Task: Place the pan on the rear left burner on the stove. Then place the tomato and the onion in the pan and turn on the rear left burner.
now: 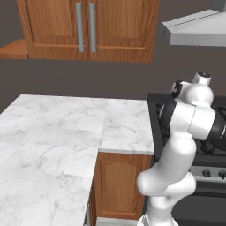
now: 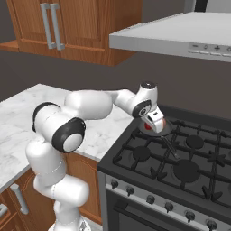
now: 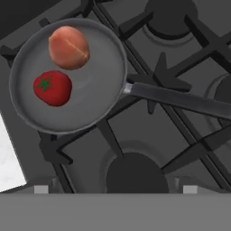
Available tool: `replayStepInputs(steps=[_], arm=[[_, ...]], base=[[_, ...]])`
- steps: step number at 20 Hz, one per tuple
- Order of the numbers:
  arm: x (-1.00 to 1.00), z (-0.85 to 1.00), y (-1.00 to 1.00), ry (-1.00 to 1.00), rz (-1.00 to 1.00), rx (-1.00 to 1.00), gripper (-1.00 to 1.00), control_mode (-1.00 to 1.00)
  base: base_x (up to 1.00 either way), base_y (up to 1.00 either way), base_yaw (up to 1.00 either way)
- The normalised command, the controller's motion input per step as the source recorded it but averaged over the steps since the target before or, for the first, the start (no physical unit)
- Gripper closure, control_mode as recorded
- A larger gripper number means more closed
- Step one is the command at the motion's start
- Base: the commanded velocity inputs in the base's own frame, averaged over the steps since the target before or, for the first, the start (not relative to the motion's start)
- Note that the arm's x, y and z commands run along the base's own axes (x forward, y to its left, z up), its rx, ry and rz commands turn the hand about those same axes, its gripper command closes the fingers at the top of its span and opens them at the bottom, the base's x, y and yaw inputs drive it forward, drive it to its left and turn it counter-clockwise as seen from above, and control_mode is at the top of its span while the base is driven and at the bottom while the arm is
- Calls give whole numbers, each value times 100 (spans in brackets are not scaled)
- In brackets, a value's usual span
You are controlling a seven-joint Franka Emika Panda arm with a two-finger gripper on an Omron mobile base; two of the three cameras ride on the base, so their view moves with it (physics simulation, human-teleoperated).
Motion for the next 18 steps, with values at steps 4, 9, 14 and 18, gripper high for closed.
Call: replayStepInputs(steps=[4,9,14,18], arm=[[-48,36,8,0,0,0,-100,-100],[-49,34,13,0,-1,0,-100,-100],[-44,24,27,0,-2,-2,-100,-100],[-40,10,38,0,-1,-7,-100,-100]], base=[[0,0,0],[0,0,0],[0,0,0],[0,0,0]])
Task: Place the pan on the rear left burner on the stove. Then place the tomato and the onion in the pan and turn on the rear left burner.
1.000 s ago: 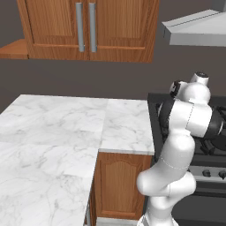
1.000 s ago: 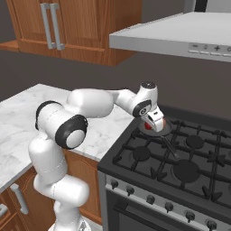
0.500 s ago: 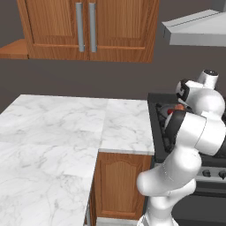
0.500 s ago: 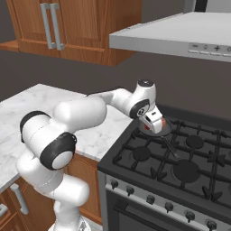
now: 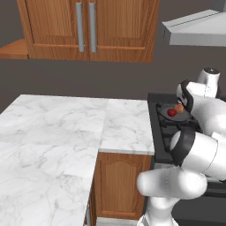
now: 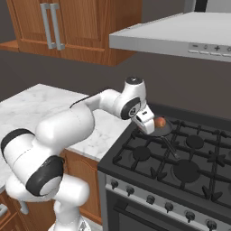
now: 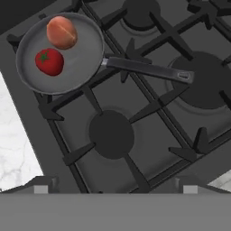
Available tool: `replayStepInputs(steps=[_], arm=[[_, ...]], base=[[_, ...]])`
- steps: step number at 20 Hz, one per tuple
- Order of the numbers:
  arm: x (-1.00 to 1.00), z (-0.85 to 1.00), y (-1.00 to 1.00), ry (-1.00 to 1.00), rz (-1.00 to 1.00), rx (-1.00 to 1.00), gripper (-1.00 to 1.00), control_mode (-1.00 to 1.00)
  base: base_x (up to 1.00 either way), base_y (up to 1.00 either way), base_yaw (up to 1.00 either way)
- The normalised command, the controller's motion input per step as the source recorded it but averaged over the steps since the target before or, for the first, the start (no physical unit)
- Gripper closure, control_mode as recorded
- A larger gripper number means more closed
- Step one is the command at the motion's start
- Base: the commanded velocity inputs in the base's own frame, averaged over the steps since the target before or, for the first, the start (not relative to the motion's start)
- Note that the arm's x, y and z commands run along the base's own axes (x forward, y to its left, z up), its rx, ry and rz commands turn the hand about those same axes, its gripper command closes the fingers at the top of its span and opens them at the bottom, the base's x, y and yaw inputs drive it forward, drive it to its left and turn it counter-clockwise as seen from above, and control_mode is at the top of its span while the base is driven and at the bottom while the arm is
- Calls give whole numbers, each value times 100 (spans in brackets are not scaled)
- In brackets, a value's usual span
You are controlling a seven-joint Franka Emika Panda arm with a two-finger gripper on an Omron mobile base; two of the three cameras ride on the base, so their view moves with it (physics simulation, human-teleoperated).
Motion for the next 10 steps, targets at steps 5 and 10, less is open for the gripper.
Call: replayStepInputs(steps=[5,10], arm=[[-43,14,36,0,0,-7,-100,-100],[-55,11,22,0,0,-3,-100,-100]], base=[[0,0,0],[0,0,0]])
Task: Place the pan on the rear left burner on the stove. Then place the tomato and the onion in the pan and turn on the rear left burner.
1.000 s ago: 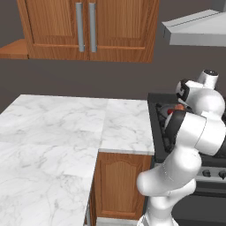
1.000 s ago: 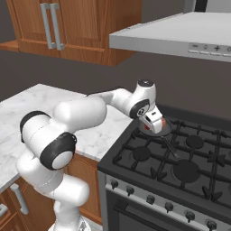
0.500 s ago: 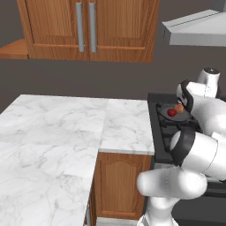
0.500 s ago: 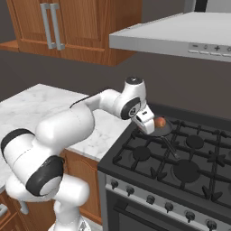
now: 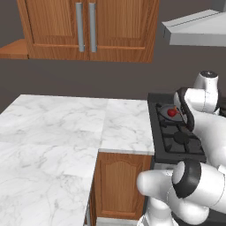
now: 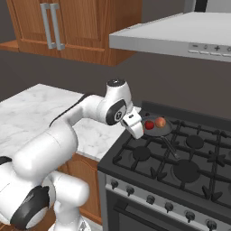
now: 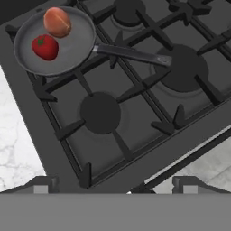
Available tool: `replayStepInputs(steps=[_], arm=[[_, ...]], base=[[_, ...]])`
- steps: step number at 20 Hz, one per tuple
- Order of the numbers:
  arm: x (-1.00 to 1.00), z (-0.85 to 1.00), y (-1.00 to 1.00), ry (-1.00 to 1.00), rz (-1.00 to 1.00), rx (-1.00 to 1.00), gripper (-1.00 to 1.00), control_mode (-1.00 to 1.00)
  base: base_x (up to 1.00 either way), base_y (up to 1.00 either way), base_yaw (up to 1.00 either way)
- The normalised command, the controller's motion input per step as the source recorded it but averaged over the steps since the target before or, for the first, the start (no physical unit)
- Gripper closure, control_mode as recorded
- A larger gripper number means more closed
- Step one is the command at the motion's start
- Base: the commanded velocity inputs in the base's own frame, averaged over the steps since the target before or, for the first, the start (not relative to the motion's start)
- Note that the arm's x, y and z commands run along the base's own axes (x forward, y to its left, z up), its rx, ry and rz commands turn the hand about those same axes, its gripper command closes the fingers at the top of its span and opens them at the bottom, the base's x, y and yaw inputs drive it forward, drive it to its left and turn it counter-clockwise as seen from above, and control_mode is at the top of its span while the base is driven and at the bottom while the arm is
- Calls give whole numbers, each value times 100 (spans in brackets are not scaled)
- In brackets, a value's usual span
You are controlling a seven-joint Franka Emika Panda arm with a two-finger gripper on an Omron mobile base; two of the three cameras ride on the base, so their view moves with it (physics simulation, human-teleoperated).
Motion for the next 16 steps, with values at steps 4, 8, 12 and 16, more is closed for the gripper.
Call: replayStepInputs(steps=[4,8,12,16], arm=[[-54,12,23,0,0,-2,-100,-100],[-52,17,25,0,0,-2,-100,-100],[-45,25,35,0,0,-2,-100,-100],[-35,18,36,0,0,-1,-100,-100]], base=[[0,0,0],[0,0,0],[0,0,0],[0,0,0]])
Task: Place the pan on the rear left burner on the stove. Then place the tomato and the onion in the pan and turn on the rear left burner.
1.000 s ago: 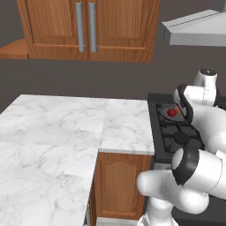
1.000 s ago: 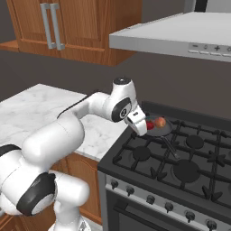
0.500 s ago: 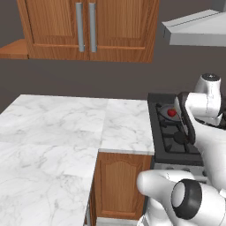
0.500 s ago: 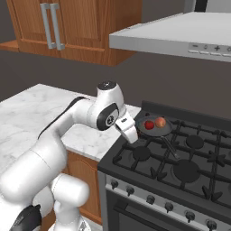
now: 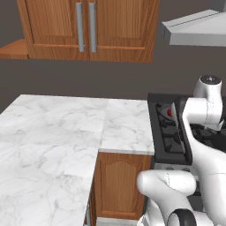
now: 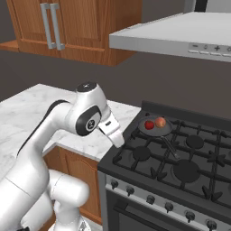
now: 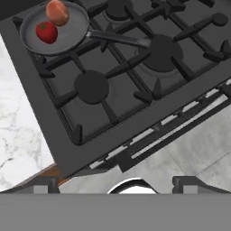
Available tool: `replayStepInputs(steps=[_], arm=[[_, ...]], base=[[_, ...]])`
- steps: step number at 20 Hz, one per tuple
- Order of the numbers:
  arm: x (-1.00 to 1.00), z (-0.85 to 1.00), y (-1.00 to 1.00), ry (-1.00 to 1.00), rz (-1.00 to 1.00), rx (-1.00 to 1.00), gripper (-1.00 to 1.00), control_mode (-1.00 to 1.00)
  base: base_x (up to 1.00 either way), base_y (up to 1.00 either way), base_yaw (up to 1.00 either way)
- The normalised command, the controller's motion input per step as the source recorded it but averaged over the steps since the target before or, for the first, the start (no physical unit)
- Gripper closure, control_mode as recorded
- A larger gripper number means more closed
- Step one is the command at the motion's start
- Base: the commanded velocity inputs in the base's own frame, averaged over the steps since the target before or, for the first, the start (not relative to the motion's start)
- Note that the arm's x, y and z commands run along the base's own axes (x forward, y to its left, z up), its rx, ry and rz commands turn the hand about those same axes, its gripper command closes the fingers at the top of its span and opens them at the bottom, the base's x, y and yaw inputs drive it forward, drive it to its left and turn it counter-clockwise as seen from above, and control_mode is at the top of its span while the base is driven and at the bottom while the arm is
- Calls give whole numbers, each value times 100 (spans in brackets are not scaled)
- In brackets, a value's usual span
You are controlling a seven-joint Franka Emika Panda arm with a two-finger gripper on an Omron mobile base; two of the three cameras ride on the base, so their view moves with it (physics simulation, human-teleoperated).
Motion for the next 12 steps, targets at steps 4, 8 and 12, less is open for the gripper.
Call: replayStepInputs(steps=[4,8,12], arm=[[-30,13,30,-1,1,0,-100,-100],[-34,3,21,-8,6,0,-100,-100],[-28,0,21,-12,10,0,-100,-100]], base=[[0,0,0],[0,0,0],[0,0,0]])
